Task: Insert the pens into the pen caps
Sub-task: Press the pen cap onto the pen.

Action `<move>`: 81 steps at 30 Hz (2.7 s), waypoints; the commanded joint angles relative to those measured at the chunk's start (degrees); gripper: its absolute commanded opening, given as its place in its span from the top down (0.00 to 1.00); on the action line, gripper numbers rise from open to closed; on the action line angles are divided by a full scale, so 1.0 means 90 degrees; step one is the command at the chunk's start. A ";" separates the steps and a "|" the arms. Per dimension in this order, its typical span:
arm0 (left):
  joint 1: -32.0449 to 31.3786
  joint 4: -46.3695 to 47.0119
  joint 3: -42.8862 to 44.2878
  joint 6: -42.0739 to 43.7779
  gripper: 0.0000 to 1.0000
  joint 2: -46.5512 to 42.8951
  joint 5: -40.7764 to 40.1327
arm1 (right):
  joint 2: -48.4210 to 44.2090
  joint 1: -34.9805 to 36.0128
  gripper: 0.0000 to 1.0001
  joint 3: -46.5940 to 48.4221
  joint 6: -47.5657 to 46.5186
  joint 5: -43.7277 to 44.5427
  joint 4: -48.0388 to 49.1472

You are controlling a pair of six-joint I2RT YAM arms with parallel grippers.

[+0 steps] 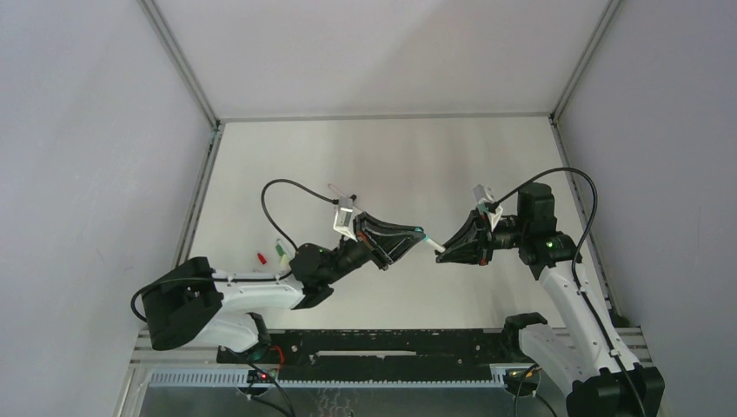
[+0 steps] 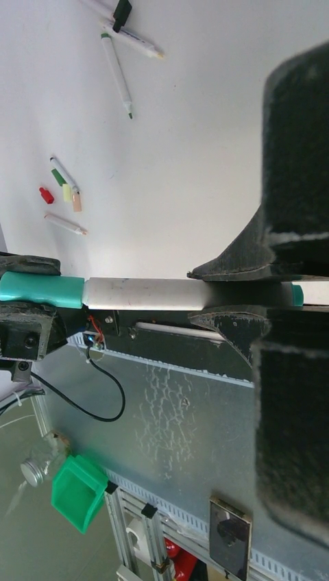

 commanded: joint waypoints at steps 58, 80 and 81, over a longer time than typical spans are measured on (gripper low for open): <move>-0.0275 0.0341 0.0115 0.1315 1.00 0.0541 0.1298 | 0.0029 0.0372 1.00 0.0216 0.1327 -0.0697 0.1098; -0.0294 0.0466 -0.0562 0.0964 0.58 -0.0083 0.0051 | 0.0000 0.0211 1.00 0.0216 0.0696 -0.0280 0.0620; -0.0294 0.0468 -0.0653 0.0992 0.53 -0.0165 0.0010 | 0.0004 0.0211 1.00 0.0216 0.0689 -0.0280 0.0607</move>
